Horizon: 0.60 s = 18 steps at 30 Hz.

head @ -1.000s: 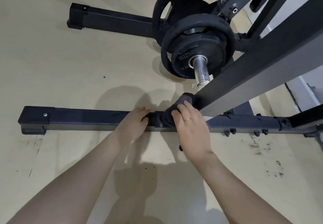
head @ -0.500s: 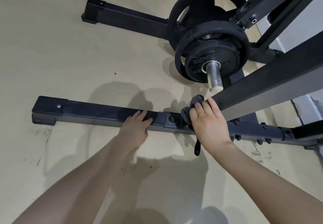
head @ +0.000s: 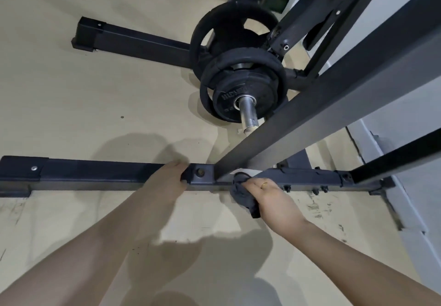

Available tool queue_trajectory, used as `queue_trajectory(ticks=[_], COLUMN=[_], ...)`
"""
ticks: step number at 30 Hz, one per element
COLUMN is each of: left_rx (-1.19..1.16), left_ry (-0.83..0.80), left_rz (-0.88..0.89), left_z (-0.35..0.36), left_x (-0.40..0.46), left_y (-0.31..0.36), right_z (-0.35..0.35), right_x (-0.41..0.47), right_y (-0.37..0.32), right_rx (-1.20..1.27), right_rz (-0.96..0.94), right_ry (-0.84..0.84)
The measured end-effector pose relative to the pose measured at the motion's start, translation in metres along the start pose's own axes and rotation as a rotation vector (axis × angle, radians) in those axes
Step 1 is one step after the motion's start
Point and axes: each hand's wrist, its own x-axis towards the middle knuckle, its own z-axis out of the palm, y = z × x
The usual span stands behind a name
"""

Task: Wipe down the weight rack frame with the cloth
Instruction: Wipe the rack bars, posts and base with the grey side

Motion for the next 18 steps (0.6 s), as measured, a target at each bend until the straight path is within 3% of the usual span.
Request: queue_trajectory(ticks=[2,4,6,9,14,18], left_rx=[-0.207,-0.395,-0.56,-0.613,-0.539,-0.448], left_ry=[0.043,0.07,0.077,0.095,0.19,0.152], left_rz=[0.103,0.186,0.28,0.362,0.337,0.282], left_z=[-0.007,-0.014,-0.018,-0.016,-0.004,-0.017], left_x=[-0.002,-0.008,-0.013,-0.017,-0.018,-0.022], left_y=[0.028,0.059,0.088,0.123,0.134,0.141], right_z=[-0.007,-0.007,-0.005,-0.003,-0.001,-0.065], right_x=[-0.014,-0.012,0.003,0.026,0.017,0.004], right_y=[0.015,0.027,0.032,0.021,0.011,0.016], right_rx=[0.258,0.554,0.978,1.502,1.626,1.727], right_rz=[0.311,0.645,0.836,0.728,0.579,0.447], right_ry=[0.088,0.29,0.469,0.518,0.393,0.68])
